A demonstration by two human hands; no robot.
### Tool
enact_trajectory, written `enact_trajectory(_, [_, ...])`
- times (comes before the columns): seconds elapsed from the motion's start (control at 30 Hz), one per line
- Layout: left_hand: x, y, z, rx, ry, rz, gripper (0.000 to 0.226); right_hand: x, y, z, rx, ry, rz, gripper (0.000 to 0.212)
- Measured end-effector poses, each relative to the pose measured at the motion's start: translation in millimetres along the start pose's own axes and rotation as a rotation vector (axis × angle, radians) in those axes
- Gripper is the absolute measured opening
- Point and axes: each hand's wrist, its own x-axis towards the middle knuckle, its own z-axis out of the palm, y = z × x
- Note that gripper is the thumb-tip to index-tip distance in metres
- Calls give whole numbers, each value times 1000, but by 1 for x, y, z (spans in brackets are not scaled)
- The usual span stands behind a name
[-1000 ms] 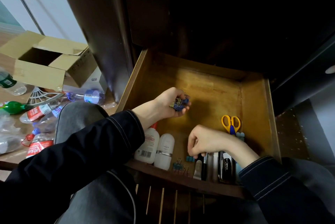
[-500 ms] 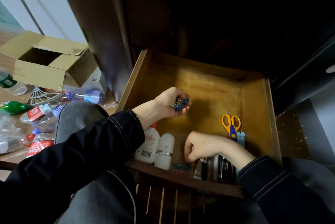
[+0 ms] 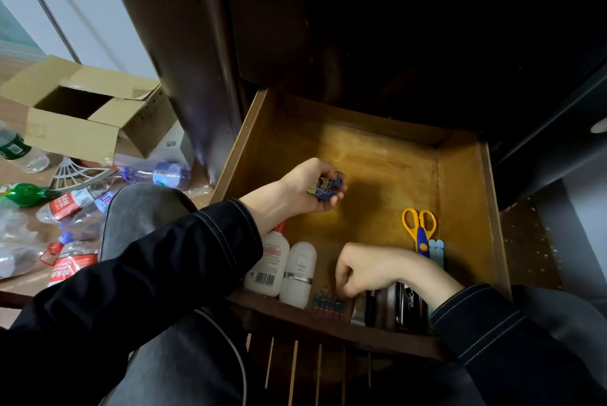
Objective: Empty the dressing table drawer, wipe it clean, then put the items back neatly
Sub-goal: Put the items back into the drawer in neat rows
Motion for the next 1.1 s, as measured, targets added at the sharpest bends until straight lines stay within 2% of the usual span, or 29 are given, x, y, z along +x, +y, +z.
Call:
enact_trajectory(0.2, [-2, 1, 2, 32, -13, -7, 21, -1, 1, -1, 7, 8, -12, 14])
enact_trajectory(0.27, [-3, 2, 3, 46, -39, -26, 26, -4, 5, -10, 100, 93, 25, 21])
enact_trajectory(0.33, [-4, 2, 4, 43, -62, -47, 32, -9, 9, -22, 214, 308, 96, 28])
enact_trajectory(0.43, [-5, 1, 5, 23, -57, -74, 40, -16, 16, -34, 181, 791, 221, 31])
enact_trajectory(0.5, [-5, 0, 6, 31, -66, -96, 40, -20, 16, -37, 262, 1050, 167, 22])
enact_trajectory(0.53, [-6, -1, 6, 44, -81, -112, 40, -21, 14, -37, 312, 1120, 101, 16])
enact_trajectory(0.67, [-9, -3, 9, 125, -168, -177, 46, -19, 6, -36, 281, 1100, -72, 11])
enact_trajectory(0.87, [-10, -4, 12, 151, -253, -222, 52, -16, 4, -32, 167, 966, -82, 15])
enact_trajectory(1.1, [-10, -6, 13, 146, -243, -255, 58, -15, 6, -32, 135, 881, -78, 17])
